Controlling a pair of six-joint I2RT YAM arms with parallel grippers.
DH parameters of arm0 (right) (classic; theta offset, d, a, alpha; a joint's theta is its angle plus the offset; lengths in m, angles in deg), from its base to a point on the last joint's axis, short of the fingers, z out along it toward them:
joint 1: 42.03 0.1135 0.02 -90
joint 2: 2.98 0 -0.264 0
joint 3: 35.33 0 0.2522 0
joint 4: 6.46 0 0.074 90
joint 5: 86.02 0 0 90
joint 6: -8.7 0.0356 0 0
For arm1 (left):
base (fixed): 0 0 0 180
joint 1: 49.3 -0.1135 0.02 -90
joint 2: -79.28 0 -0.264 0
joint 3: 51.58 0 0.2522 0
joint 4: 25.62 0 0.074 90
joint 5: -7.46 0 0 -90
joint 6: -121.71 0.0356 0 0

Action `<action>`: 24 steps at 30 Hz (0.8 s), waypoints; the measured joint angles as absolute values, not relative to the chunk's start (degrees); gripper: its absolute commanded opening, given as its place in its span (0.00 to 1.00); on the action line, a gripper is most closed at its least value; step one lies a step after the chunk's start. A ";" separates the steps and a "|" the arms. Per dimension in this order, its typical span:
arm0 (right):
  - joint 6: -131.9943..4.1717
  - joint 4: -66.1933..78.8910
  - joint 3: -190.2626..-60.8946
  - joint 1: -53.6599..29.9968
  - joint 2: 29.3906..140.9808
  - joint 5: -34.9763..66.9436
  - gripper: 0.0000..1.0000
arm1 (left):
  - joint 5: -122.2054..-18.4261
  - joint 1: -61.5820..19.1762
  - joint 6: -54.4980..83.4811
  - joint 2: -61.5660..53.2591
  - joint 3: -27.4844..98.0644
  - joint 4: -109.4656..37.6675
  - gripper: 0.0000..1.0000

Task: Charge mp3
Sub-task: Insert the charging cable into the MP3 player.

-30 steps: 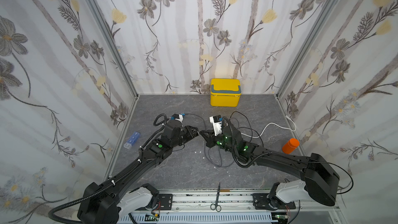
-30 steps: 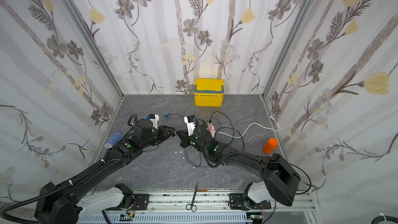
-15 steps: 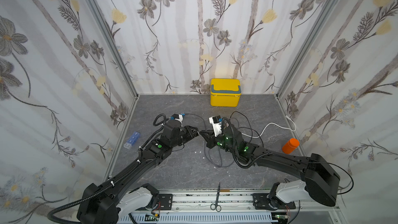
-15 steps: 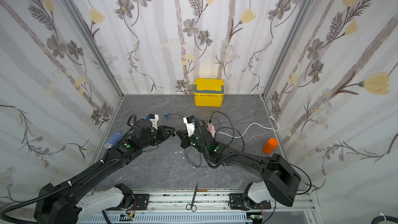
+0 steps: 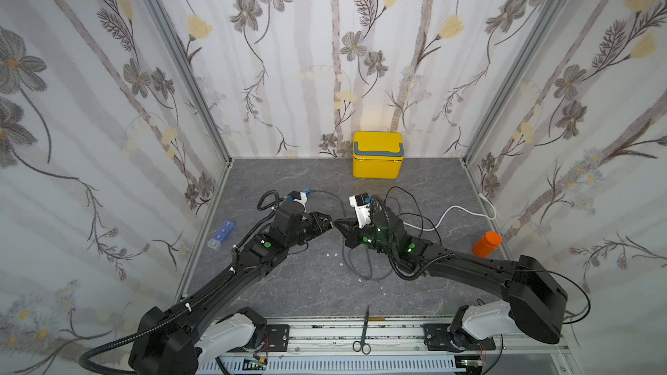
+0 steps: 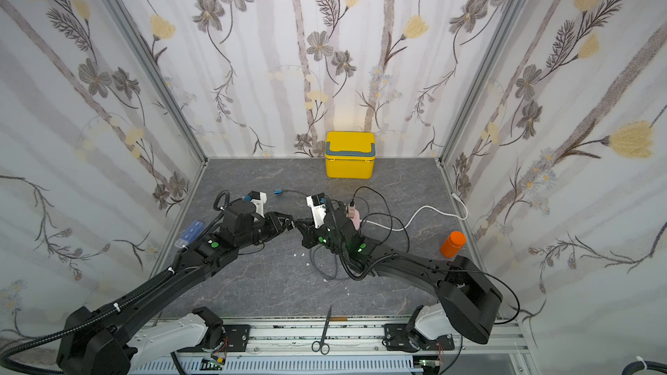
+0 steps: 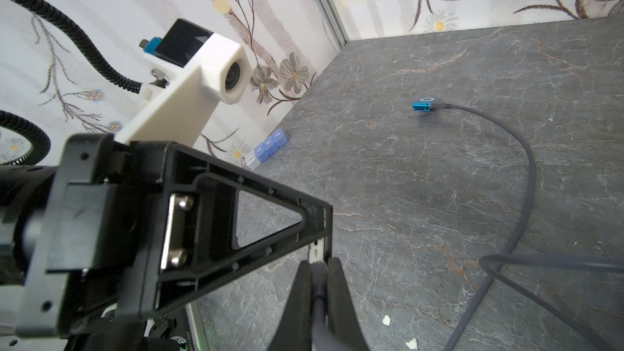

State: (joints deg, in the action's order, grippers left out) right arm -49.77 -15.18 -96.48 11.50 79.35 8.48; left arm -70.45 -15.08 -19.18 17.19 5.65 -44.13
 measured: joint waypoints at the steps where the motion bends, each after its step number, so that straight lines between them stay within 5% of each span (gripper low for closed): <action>1: -49.07 -15.53 -96.27 11.48 79.35 8.32 0.00 | -70.45 -15.04 -19.07 17.19 5.65 -44.18 0.17; 24: -48.81 -24.95 -88.14 14.22 75.39 1.92 0.00 | -67.74 -14.45 -19.66 16.62 5.69 -42.26 0.17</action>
